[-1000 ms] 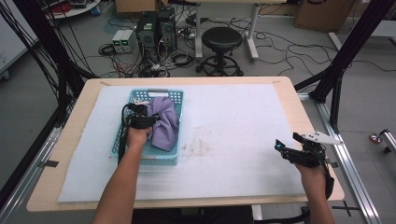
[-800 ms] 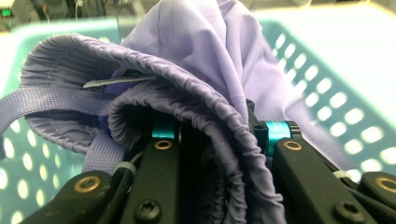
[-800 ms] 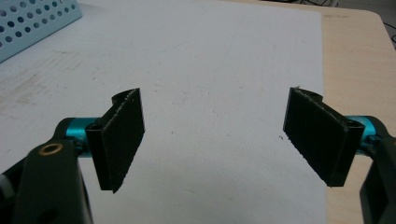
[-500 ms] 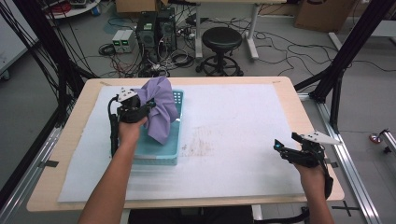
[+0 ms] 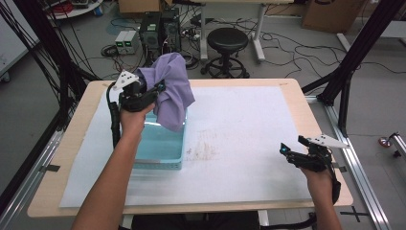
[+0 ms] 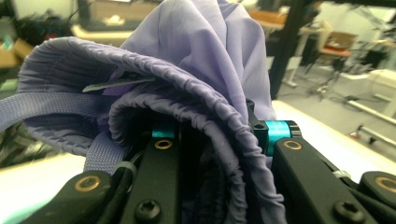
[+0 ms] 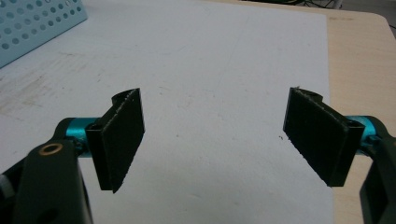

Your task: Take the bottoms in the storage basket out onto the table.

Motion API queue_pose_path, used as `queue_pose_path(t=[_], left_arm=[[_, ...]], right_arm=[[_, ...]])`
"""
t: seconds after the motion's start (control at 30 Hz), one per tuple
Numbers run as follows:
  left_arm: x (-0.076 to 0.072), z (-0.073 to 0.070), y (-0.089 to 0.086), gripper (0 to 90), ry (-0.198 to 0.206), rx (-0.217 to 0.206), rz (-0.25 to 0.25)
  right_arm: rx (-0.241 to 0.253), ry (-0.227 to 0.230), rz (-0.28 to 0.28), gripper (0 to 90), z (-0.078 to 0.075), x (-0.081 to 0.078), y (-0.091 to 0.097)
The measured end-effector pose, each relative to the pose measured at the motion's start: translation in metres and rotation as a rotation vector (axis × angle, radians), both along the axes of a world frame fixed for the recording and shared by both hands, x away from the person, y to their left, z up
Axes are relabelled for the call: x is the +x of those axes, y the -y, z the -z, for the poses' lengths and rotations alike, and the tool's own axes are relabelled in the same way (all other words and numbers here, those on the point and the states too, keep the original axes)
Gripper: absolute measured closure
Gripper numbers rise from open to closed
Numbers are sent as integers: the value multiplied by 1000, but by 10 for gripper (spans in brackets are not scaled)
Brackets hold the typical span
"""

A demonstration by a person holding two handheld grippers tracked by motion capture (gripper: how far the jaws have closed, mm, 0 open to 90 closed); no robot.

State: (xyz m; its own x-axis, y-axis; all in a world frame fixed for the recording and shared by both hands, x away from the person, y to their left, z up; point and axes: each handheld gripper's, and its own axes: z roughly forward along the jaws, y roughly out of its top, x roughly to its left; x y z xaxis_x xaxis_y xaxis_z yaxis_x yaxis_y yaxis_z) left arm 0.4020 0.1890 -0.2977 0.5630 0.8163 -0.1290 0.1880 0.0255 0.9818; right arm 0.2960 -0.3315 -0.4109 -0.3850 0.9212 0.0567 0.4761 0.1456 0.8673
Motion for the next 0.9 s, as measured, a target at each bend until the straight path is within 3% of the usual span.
queue_pose_path(t=[0.03,0.13,0.27,0.3,0.37,0.53,0.67,0.7,0.9], left_arm=[[0,0,0,743,0,0,0],[-1,-13,19,743,35,-17,82],[-1,-18,37,742,49,-39,135],[0,-18,49,743,51,-52,169],[1,-17,54,742,50,-57,183],[5,-4,96,742,28,-65,269],[8,5,116,741,7,-70,298],[10,12,130,739,-10,-65,310],[16,36,156,731,-69,-36,320]], right_arm=[[1,0,0,206,0,0,0],[3,0,-1,206,0,0,0],[4,3,-5,206,0,0,1],[5,5,-3,206,-1,0,1],[7,6,-1,206,-1,0,2],[15,10,7,206,0,0,5],[23,7,11,206,0,-1,6],[26,7,12,206,0,-1,7],[29,6,17,206,1,-1,11]])
